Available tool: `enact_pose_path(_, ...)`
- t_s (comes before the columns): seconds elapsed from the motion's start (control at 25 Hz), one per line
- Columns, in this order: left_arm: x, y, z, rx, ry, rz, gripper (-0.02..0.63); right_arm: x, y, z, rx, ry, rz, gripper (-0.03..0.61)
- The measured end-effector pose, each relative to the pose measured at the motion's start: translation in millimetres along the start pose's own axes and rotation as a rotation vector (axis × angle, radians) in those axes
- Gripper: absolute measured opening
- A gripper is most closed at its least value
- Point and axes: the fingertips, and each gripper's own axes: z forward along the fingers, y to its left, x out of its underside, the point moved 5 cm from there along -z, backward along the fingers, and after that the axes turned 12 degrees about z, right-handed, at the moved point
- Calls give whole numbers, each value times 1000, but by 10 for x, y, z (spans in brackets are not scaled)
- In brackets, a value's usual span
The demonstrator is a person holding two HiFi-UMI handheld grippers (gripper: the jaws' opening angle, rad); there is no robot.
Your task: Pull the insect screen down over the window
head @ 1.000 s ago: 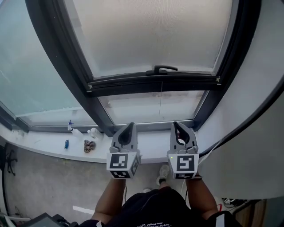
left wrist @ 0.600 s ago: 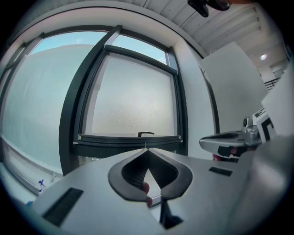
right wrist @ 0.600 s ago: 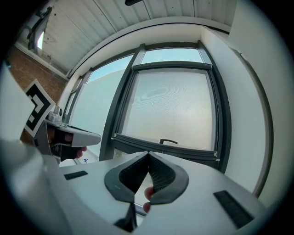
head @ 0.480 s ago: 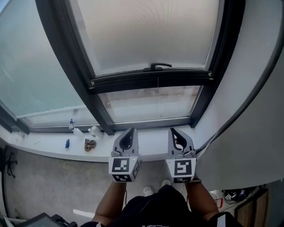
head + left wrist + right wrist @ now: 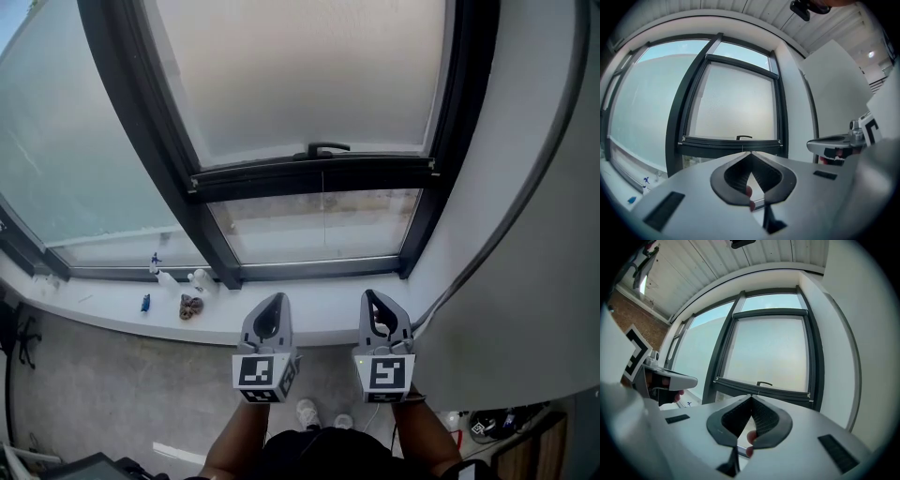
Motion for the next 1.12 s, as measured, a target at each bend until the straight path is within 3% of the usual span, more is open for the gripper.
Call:
enact_pose_path(0.36,-5,-266,-209,-15,18,-8,3,102,-69,-252,-7,-5,22,3)
enact_pose_path(1.12,64,-457,-377,-2,34,61,2,100,-66,-504,-17,-36,44,3)
